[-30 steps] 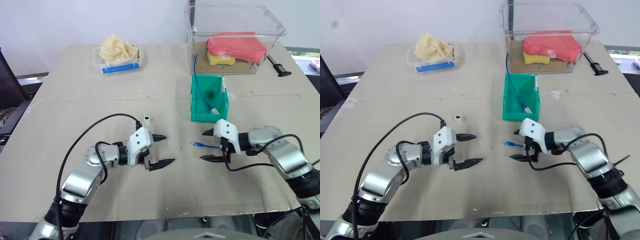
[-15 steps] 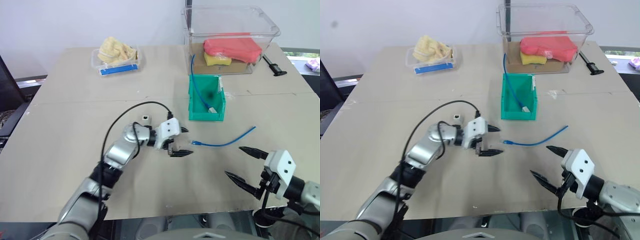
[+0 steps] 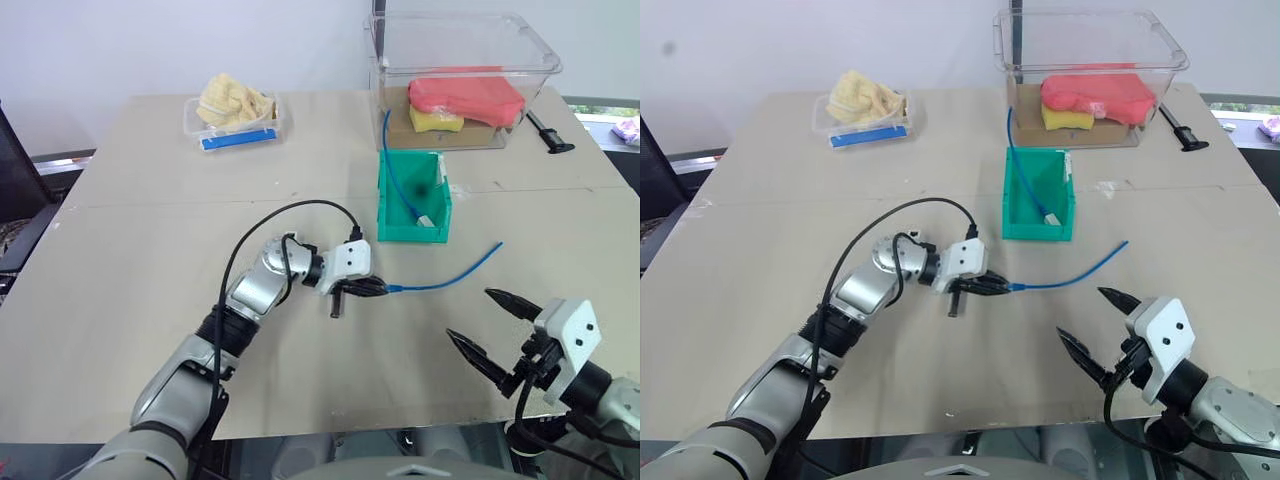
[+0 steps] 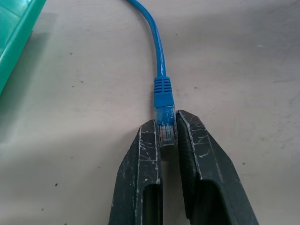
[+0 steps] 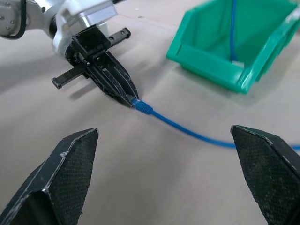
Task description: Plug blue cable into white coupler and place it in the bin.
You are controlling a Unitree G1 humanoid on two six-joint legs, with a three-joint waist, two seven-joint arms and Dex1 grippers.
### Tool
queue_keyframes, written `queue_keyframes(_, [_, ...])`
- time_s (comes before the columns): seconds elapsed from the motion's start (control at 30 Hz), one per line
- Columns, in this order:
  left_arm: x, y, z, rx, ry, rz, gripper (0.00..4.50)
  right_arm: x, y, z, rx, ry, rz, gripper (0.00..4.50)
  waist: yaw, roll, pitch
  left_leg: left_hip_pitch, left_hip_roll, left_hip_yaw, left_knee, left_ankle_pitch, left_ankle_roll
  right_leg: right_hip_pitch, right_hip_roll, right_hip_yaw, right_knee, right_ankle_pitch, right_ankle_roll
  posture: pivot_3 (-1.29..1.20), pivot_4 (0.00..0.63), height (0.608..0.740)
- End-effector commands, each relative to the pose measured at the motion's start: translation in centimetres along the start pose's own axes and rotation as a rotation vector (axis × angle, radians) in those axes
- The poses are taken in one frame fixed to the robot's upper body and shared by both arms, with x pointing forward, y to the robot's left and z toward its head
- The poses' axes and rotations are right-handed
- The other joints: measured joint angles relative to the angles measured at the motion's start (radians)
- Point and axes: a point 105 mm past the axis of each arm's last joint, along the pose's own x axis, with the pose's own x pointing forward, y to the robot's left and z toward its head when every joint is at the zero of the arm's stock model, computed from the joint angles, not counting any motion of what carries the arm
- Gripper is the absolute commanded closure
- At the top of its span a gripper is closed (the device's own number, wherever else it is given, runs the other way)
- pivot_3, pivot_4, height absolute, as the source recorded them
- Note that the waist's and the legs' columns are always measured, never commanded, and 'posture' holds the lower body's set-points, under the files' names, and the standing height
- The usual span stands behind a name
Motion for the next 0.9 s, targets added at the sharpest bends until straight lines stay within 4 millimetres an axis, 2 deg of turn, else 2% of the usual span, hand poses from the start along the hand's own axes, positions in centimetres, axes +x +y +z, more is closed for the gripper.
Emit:
queue_keyframes(0.03, [-1.4, 0.9, 4.1, 0.106, -0.188, 0.107, 4.49, 0.8, 1.5, 0.1, 0.250, -0.017, 0.026, 0.00, 0.001, 0.000, 0.000, 0.000, 0.001, 0.000, 0.000, 0.000, 0.000, 0.000, 0.000, 0.000, 0.000, 0.000, 0.000, 0.00, 0.150, 0.740])
queue_keyframes(0.13, [-2.8, 1.6, 6.0, 0.194, -0.257, 0.199, 4.49, 1.6, 2.2, 1.1, 0.388, -0.062, 0.060, 0.00, 0.003, 0.000, 0.001, -0.002, 0.000, -0.001, 0.000, 0.000, 0.000, -0.001, -0.001, 0.000, 0.000, 0.001, -0.001, 0.00, 0.150, 0.740])
queue_keyframes(0.23, [-4.0, 1.8, 7.9, 0.273, -0.333, 0.277, 4.50, 3.4, 1.8, 2.9, 0.513, -0.144, 0.078, 0.87, -0.001, 0.000, 0.001, -0.001, 0.001, 0.000, 0.000, 0.000, 0.000, -0.001, 0.000, 0.000, 0.000, 0.001, -0.001, 0.00, 0.150, 0.740])
queue_keyframes(0.33, [-4.6, 1.9, 9.2, 0.328, -0.370, 0.324, 4.50, 4.9, 1.4, 4.2, 0.562, -0.176, 0.085, 2.28, 0.002, 0.000, 0.000, 0.000, 0.002, 0.001, 0.000, 0.000, 0.000, -0.001, 0.001, 0.000, 0.000, 0.002, -0.003, 0.00, 0.150, 0.740])
queue_keyframes(0.43, [-5.0, 1.9, 10.2, 0.366, -0.404, 0.360, 4.50, 6.7, 0.6, 5.4, 0.608, -0.204, 0.077, 2.28, 0.001, 0.000, 0.000, -0.001, 0.003, 0.000, 0.000, 0.000, 0.000, -0.001, 0.004, 0.000, 0.000, 0.003, -0.003, 0.00, 0.150, 0.740])
queue_keyframes(0.73, [-5.1, 1.4, 10.3, 0.420, -0.392, 0.362, 4.50, 8.4, 0.2, 7.1, 0.668, -0.238, 0.119, 2.28, -0.001, 0.000, 0.000, -0.001, 0.003, 0.001, 0.000, 0.002, -0.004, -0.001, 0.005, 0.001, -0.001, 0.003, -0.004, 0.00, 0.150, 0.740])
queue_keyframes(0.87, [-5.0, 1.1, 10.2, 0.421, -0.391, 0.357, 4.50, 8.6, 0.4, 7.7, 0.677, -0.254, 0.136, 3.53, -0.002, 0.000, 0.001, -0.001, 0.004, 0.001, 0.000, 0.001, -0.001, -0.001, 0.005, 0.001, -0.001, 0.003, -0.004, 0.00, 0.150, 0.740])
queue_keyframes(0.9, [-5.0, 1.0, 10.2, 0.420, -0.390, 0.356, 4.50, 8.6, 0.4, 7.7, 0.680, -0.257, 0.136, 3.53, -0.002, 0.000, 0.001, -0.001, 0.004, 0.001, 0.000, 0.000, -0.001, -0.001, 0.005, 0.001, -0.001, 0.003, -0.004, 0.00, 0.150, 0.740])
